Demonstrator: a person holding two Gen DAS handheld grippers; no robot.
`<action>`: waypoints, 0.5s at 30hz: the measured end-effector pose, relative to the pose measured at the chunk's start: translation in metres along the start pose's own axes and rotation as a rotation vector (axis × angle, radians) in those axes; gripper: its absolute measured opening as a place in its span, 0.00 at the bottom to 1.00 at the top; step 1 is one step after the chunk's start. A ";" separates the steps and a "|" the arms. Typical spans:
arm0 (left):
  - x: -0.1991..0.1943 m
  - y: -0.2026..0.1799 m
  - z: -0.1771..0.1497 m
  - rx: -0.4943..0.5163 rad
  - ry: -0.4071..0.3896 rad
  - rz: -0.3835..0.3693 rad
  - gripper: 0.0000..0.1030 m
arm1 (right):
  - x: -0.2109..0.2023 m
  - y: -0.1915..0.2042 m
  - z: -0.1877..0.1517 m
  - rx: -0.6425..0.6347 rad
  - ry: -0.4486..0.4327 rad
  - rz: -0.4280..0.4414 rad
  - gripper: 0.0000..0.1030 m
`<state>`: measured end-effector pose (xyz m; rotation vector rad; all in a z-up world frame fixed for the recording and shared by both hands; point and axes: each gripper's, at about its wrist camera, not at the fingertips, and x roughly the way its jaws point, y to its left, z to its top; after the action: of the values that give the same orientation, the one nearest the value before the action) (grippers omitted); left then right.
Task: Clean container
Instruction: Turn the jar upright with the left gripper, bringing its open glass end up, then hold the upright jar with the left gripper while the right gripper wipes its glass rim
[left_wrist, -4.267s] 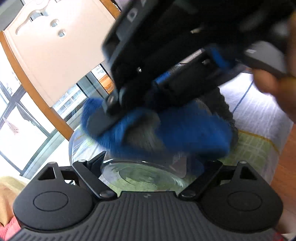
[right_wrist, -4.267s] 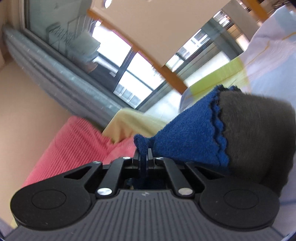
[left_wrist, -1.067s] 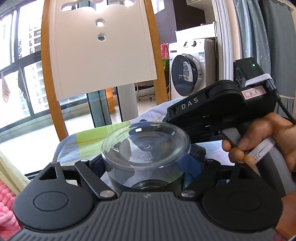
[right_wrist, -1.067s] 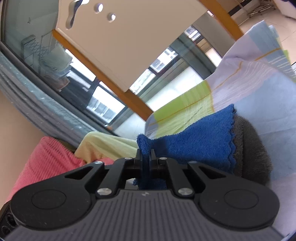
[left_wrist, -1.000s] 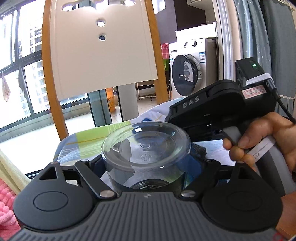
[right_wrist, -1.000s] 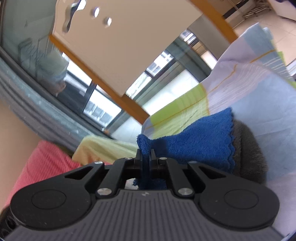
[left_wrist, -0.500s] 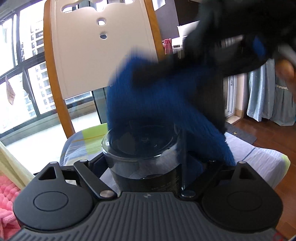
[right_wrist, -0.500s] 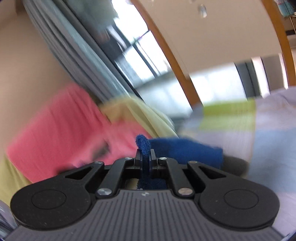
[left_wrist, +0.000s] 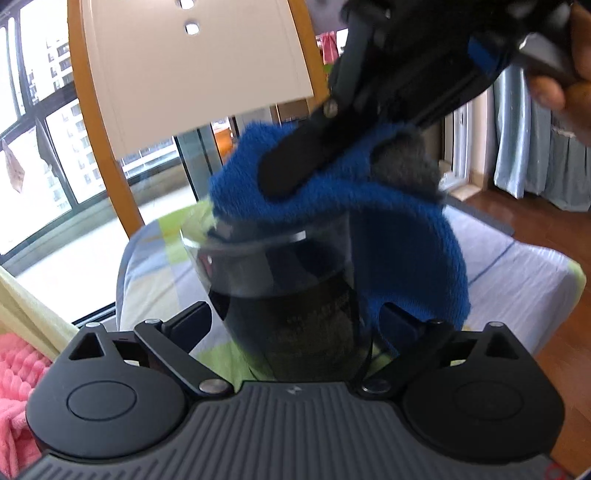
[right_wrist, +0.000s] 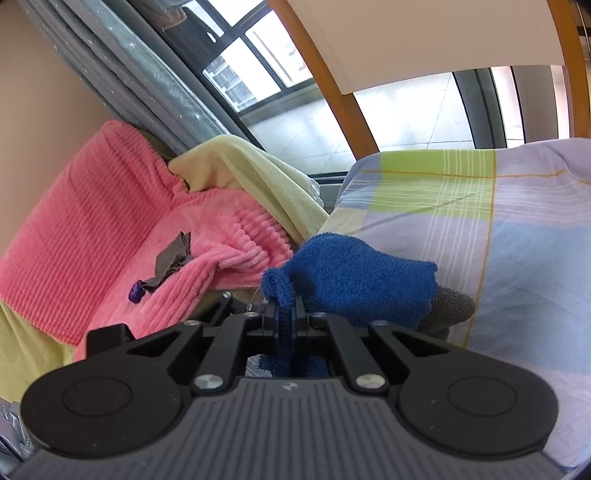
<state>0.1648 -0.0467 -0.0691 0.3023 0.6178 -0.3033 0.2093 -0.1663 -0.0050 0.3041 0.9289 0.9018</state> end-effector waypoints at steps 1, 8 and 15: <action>0.004 0.001 -0.002 -0.004 0.020 -0.002 0.95 | 0.000 -0.001 -0.001 0.004 -0.004 0.004 0.01; 0.023 0.007 -0.012 -0.050 0.113 -0.031 0.99 | -0.002 -0.002 -0.001 -0.004 -0.012 0.010 0.01; 0.024 0.022 -0.025 -0.200 0.116 -0.062 1.00 | -0.003 -0.006 -0.002 -0.004 -0.019 0.026 0.01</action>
<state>0.1787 -0.0222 -0.0990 0.1090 0.7669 -0.2821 0.2100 -0.1721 -0.0080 0.3214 0.9067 0.9237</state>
